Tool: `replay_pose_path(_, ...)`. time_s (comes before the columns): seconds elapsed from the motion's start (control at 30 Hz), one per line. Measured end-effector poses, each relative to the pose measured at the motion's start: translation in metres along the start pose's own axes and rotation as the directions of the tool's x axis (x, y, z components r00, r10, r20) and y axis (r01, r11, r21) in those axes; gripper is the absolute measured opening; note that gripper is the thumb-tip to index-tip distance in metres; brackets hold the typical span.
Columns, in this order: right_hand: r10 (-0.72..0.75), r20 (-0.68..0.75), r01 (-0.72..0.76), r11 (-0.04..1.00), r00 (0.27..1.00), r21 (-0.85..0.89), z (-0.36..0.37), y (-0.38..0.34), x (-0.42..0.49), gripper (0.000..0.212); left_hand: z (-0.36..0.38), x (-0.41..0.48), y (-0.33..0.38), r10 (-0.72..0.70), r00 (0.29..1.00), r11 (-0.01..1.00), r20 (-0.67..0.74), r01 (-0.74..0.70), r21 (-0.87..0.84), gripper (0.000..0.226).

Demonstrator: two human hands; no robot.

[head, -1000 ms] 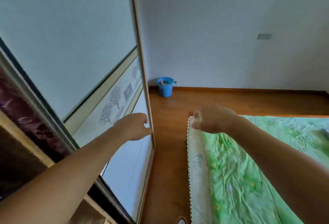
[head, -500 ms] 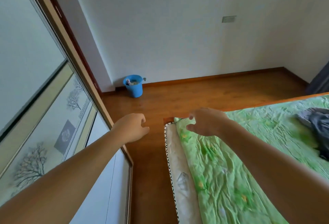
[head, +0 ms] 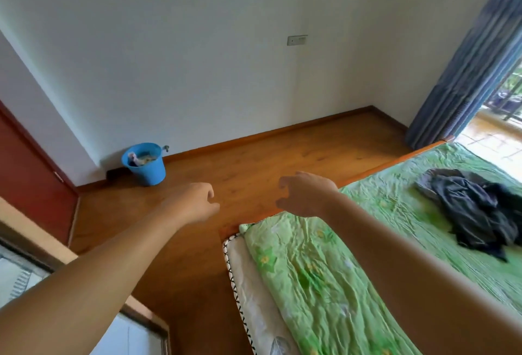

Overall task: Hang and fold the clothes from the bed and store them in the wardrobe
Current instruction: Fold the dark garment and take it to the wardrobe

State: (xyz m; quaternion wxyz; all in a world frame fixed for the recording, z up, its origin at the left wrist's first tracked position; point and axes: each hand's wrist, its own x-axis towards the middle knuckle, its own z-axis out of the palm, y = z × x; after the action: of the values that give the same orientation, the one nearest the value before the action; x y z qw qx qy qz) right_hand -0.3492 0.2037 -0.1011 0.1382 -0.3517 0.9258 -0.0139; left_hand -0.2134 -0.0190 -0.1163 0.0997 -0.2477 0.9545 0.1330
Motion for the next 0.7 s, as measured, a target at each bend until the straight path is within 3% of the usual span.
replay_pose_path(0.37,0.124,-0.019,-0.123,0.991,0.992,0.053,-0.015,0.025,0.144,0.043,-0.017,0.182,0.002,0.146,0.987,0.989,0.074,-0.147,0.013,0.041)
replay_pose_path(0.7,0.193,0.001,-0.192,0.975,0.981,0.116,-0.027,0.046,0.299,0.051,-0.051,0.348,-0.024,0.187,0.976,0.976,0.113,-0.197,0.09,0.04)
